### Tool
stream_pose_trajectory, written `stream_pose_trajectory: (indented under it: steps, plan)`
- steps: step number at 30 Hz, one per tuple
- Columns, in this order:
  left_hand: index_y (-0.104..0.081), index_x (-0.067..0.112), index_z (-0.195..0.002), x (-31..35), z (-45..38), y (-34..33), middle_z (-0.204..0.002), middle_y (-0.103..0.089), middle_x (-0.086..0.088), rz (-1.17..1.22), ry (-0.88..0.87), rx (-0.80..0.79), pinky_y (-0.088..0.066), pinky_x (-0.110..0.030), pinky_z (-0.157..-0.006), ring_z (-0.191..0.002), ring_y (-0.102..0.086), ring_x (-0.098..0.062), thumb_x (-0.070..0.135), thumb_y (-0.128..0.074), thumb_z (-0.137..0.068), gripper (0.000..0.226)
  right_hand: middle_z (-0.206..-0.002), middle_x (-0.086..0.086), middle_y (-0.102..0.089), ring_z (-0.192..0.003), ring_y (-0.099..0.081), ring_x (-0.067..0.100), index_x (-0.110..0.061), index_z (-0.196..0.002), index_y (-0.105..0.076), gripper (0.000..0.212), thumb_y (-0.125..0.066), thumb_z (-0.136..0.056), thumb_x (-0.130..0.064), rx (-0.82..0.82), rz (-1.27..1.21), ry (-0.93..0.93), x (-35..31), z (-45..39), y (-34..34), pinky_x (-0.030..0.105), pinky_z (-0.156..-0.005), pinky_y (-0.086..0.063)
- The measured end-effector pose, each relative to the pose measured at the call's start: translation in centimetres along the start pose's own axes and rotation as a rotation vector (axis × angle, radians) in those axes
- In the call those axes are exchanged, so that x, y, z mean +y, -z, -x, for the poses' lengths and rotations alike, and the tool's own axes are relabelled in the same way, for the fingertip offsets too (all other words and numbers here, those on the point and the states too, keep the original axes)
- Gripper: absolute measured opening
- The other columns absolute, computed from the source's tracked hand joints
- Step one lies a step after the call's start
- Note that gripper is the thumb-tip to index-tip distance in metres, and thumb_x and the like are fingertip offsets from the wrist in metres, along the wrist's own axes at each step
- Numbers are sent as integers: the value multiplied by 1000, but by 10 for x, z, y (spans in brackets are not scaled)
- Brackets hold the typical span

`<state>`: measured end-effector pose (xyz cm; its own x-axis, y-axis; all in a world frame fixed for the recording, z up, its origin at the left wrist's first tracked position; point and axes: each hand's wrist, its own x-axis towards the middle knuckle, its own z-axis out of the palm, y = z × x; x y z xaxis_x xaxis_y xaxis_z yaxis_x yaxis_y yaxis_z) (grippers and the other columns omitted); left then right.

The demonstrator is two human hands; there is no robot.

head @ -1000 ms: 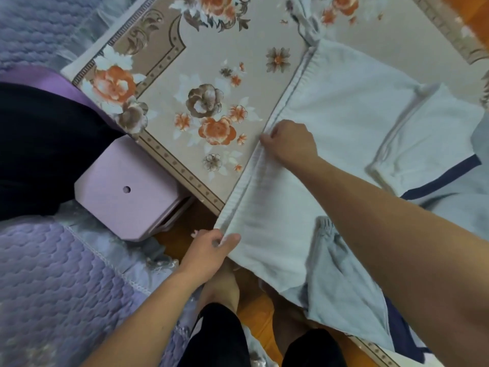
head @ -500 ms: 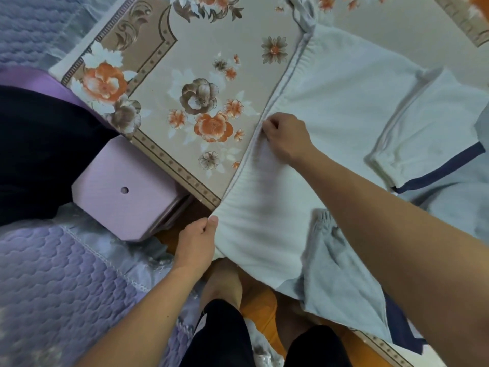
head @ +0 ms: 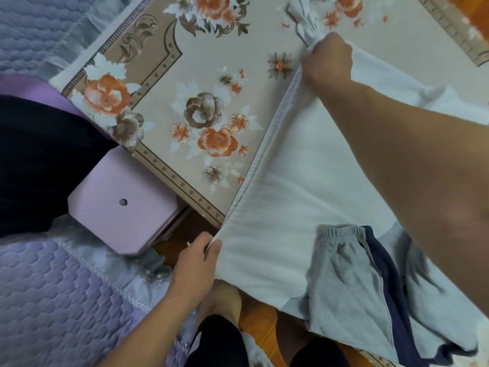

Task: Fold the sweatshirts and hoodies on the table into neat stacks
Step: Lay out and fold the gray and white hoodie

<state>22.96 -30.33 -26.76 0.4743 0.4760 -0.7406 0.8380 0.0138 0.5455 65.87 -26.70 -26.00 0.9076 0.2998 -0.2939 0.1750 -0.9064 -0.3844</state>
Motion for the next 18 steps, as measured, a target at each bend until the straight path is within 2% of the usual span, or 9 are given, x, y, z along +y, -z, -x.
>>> stream_pose_trajectory:
  steps: [1,3,5,6,8,11,13,15,18]
  plan:
    - [-47,19,-78,0,-1,1,-69,-54,-5,9,-6,-13,-36,-32,-56,-57,-44,-7,37,-50,-105,32,-95,2,-58,-80,-58,16,-15,-98,-53,7,-49,-93,-12,15,-79,-19,-5,0,0,25,-67,-47]
    - [-47,19,-78,2,-3,4,-71,-55,-6,0,-10,-32,-36,-30,-56,-58,-44,-6,38,-50,-105,33,-101,8,-69,-92,-67,24,-20,-91,-59,18,-47,-86,-7,-71,-276,-58,1,-6,-11,34,-83,-58]
    - [-48,17,-80,1,-5,6,-70,-55,0,-24,2,-49,-38,-29,-57,-61,-46,-9,37,-51,-104,32,-115,8,-68,-105,-67,25,-23,-107,-63,28,-48,-87,-9,-135,-334,-36,13,5,-11,39,-95,-57]
    - [-49,17,-82,2,-4,7,-73,-58,0,-31,16,-53,-40,-30,-59,-64,-50,-13,37,-52,-104,30,-120,4,-66,-107,-65,19,-22,-116,-61,32,-50,-90,-9,-153,-344,0,18,22,-5,31,-98,-55]
    - [-51,19,-88,6,-2,8,-83,-64,-2,-62,41,-59,-43,-31,-62,-73,-58,-17,33,-53,-104,22,-121,0,-66,-105,-62,8,-16,-124,-62,35,-50,-94,-4,-132,-403,67,25,76,14,13,-94,-46]
    - [-48,25,-107,11,3,9,-96,-66,4,-95,106,-98,-46,-30,-62,-85,-65,-15,30,-59,-102,13,-96,-4,-71,-82,-69,10,-16,-104,-68,22,-51,-94,-7,-53,-464,62,76,186,25,23,-83,-51]
    - [-47,26,-116,14,5,8,-101,-66,5,-171,152,-157,-46,-29,-64,-88,-65,-16,30,-66,-98,27,-84,-5,-67,-72,-68,14,-23,-92,-63,15,-51,-98,-14,-76,-498,-164,131,271,25,31,-72,-53]
    - [-54,19,-110,17,10,3,-101,-66,-1,-263,172,-181,-46,-30,-64,-85,-63,-17,28,-69,-96,23,-79,0,-64,-71,-64,19,-23,-90,-59,15,-51,-101,-16,-51,-483,-427,185,349,35,38,-67,-51]
    - [-62,9,-104,19,24,-10,-97,-70,-11,-130,224,-51,-48,-30,-61,-74,-63,-19,21,-69,-96,15,-86,10,-63,-75,-62,25,-12,-100,-54,3,-51,-100,-12,100,-498,-988,281,431,50,32,-70,-53]
